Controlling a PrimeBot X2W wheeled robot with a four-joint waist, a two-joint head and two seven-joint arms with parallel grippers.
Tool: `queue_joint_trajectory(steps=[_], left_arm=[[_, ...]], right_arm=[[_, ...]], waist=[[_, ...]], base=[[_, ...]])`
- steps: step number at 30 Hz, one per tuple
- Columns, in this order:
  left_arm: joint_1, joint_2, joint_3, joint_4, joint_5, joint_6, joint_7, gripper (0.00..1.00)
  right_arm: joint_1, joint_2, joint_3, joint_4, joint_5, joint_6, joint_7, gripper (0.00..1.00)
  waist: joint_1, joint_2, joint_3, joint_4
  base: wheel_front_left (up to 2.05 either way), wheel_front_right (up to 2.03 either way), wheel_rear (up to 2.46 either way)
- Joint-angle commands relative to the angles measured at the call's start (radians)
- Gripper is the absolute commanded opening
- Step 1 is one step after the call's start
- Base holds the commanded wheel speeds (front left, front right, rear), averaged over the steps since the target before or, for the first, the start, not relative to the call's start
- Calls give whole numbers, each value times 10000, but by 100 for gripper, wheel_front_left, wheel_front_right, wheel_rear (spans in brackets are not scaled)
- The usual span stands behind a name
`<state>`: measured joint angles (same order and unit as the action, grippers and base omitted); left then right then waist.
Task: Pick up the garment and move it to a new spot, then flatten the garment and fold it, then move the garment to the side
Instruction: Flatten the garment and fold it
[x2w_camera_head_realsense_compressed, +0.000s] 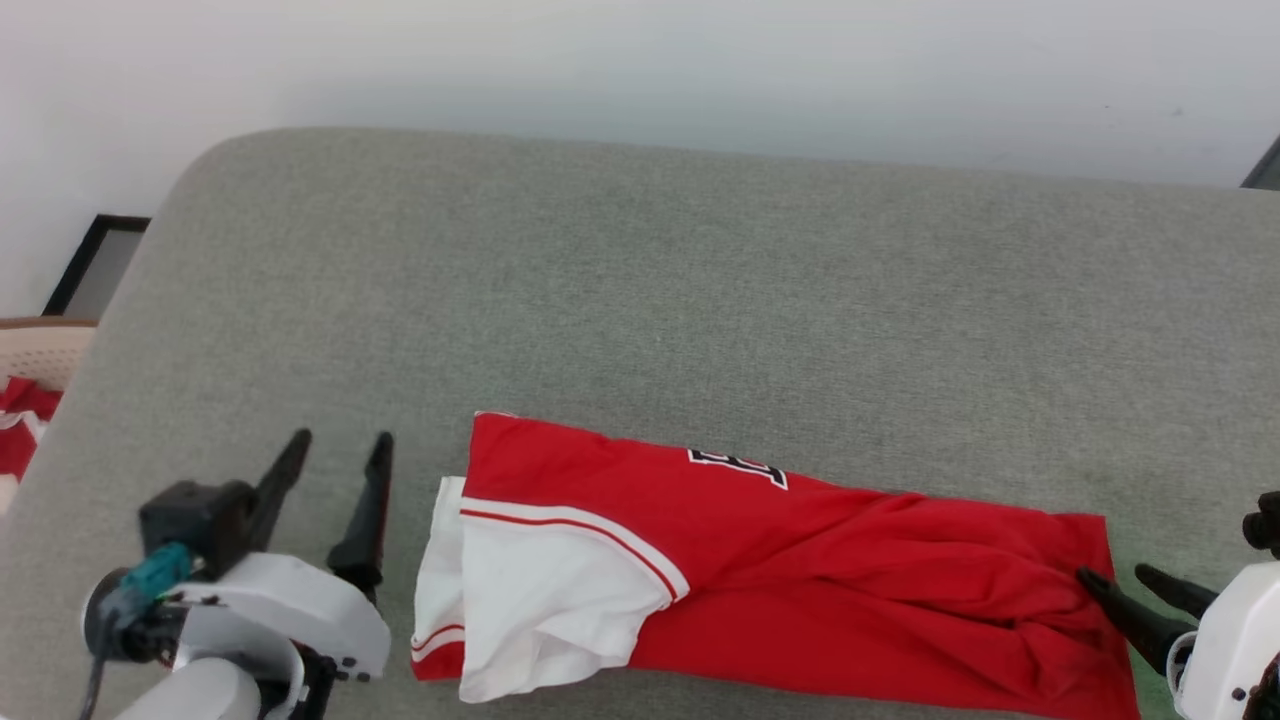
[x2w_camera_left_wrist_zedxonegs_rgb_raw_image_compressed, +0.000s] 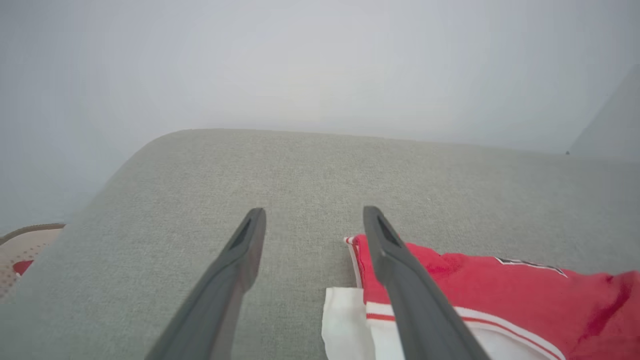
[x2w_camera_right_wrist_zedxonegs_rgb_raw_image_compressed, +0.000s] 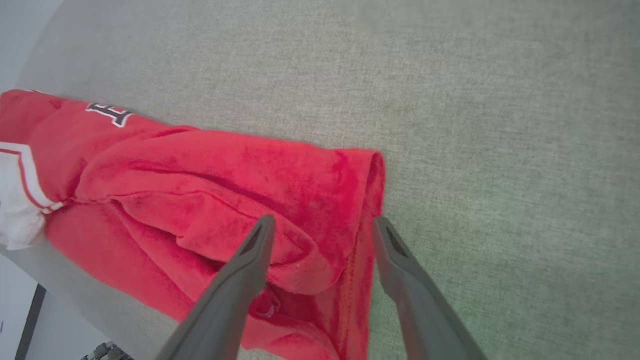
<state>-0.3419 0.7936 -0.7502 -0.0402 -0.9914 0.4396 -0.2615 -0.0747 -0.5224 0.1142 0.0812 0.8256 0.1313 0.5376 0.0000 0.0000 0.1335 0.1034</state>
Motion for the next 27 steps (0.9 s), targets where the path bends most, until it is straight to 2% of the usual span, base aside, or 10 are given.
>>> queue_joint_trajectory(steps=[1,4,10,15,21,22,27], left_arm=[[474,-278,512,73,236,-105,-34,100],[1308,-894,1766,131,1043,-403,-26,100],[2591,-2049,3648,236,2242,-1212,-29,100],[3118,-2796,4584,348,2987,-1875,-29,100],[3318,-3536,5380,462,3597,-2467,-30,100],[3349,-3687,5516,463,3633,-2542,-30,100],[3453,-4032,5888,461,3996,-2879,-30,100]], right_arm=[[16,55,-67,67,-128,-13,165,100],[-136,120,-168,293,-351,-13,460,100],[-503,383,-215,946,-746,-13,1002,100],[-825,675,57,1791,-845,-13,1579,100],[-1115,1152,447,3090,-963,-17,2596,98],[-1144,1222,589,3146,-943,-15,2722,0],[-1334,1264,597,3247,-859,-7,2933,0]], waist=[[0,0,45,77],[0,0,100,154],[0,0,196,373],[0,0,322,560],[0,0,469,728],[0,0,484,745],[0,0,502,782]], base=[[0,0,0],[0,0,0],[0,0,0],[0,0,0],[0,0,0],[0,0,0],[0,0,0]])
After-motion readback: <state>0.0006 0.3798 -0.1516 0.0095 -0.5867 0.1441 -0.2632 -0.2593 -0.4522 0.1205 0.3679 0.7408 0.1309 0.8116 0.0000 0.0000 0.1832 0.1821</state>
